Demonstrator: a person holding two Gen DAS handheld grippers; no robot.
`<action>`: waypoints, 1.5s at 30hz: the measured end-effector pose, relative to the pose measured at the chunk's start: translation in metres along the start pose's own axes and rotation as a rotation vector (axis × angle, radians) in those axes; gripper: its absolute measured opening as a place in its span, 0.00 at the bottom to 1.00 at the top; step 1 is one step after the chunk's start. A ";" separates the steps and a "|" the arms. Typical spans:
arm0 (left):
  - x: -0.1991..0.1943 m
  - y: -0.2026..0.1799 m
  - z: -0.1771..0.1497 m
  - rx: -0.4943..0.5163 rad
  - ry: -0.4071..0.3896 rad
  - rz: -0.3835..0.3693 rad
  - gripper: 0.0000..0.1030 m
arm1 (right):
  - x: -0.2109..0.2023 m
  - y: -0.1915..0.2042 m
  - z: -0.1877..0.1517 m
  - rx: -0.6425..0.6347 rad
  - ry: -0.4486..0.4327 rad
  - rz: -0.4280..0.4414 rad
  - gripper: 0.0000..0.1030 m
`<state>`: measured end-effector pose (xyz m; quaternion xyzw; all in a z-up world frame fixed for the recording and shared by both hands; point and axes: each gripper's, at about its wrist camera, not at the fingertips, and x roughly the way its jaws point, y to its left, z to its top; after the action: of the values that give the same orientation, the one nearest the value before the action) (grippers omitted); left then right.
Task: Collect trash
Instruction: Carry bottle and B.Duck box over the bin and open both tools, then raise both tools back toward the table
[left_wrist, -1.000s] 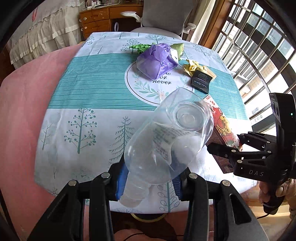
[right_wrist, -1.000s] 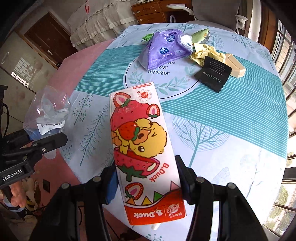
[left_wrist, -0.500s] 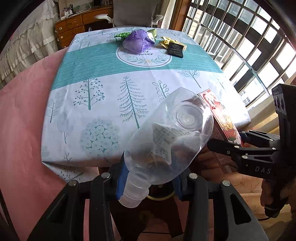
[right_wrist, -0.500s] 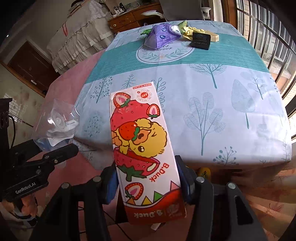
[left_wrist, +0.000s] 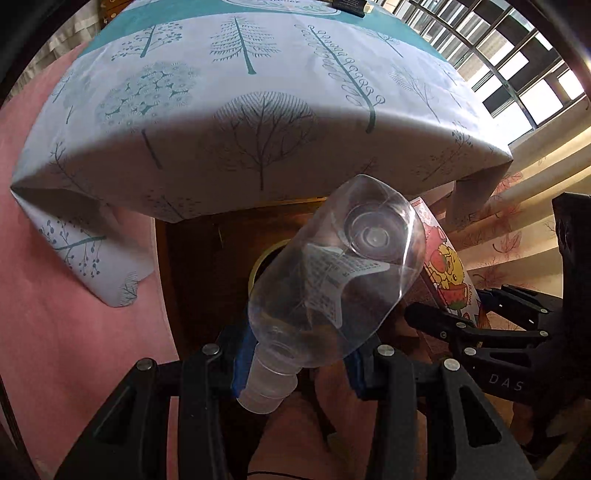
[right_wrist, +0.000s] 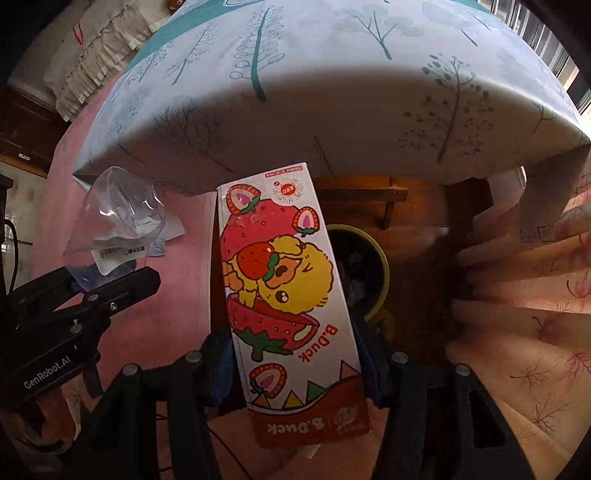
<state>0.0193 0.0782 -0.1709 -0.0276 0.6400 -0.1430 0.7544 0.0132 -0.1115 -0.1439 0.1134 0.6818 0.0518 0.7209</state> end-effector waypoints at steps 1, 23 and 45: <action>0.012 0.002 -0.003 -0.009 0.011 0.003 0.39 | 0.014 -0.005 -0.003 0.021 0.011 -0.005 0.54; 0.274 0.022 -0.008 -0.040 0.100 -0.004 0.43 | 0.283 -0.110 -0.002 0.298 0.138 0.024 0.54; 0.195 0.032 -0.011 -0.080 0.023 -0.018 0.99 | 0.221 -0.115 0.002 0.335 0.089 0.118 0.68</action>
<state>0.0411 0.0613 -0.3665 -0.0620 0.6537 -0.1244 0.7439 0.0200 -0.1721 -0.3856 0.2693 0.7044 -0.0155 0.6566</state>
